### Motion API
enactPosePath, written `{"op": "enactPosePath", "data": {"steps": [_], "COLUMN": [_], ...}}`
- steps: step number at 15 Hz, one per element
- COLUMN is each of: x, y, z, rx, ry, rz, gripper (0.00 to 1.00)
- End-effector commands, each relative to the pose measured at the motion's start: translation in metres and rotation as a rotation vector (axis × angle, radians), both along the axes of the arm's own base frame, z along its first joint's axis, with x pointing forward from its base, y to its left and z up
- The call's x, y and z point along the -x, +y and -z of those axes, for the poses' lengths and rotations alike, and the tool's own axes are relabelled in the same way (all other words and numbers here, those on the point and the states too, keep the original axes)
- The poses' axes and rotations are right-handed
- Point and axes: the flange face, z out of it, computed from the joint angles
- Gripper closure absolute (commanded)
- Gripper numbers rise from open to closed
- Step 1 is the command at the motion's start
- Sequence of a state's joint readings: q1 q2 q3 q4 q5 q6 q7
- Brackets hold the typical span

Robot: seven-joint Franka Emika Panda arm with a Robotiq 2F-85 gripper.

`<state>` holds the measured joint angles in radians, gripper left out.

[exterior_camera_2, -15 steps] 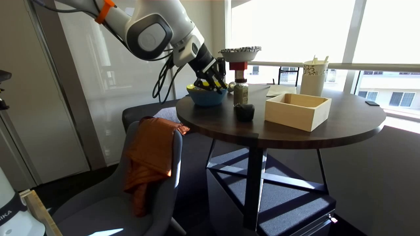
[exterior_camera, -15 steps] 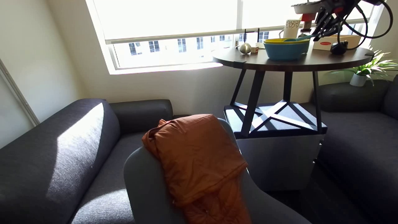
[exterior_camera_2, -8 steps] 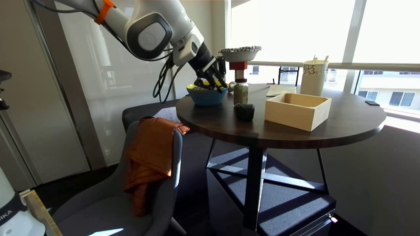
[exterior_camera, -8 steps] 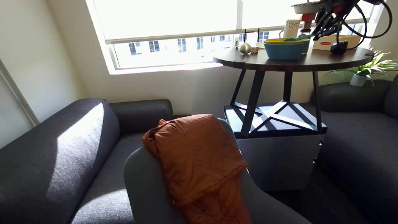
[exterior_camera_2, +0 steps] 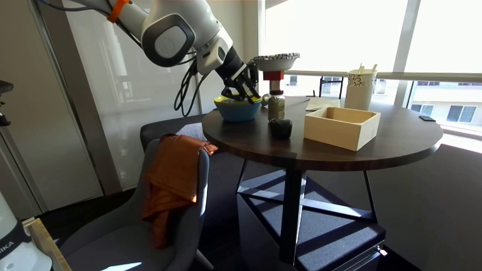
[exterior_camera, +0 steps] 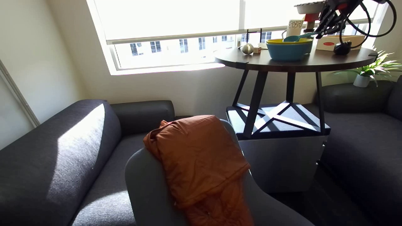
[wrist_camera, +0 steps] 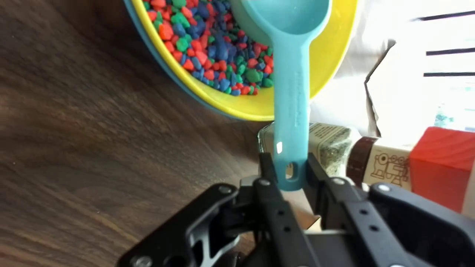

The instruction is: Remove the scoop from the bowl

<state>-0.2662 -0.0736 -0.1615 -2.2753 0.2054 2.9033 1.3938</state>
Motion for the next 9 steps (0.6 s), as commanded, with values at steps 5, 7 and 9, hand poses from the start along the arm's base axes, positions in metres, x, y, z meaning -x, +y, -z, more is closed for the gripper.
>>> {"op": "enactPosePath", "data": {"steps": [5, 7, 9], "x": [0.041, 0.058, 0.077], "y": [0.005, -0.005, -0.019], "z": [-0.023, -0.021, -0.017], "rx": [-0.084, -0.090, -0.100], "ry": [-0.106, -0.092, -0.063], "rz": [-0.120, -0.140, -0.137], "gripper": [0.94, 0.94, 0.94]}}
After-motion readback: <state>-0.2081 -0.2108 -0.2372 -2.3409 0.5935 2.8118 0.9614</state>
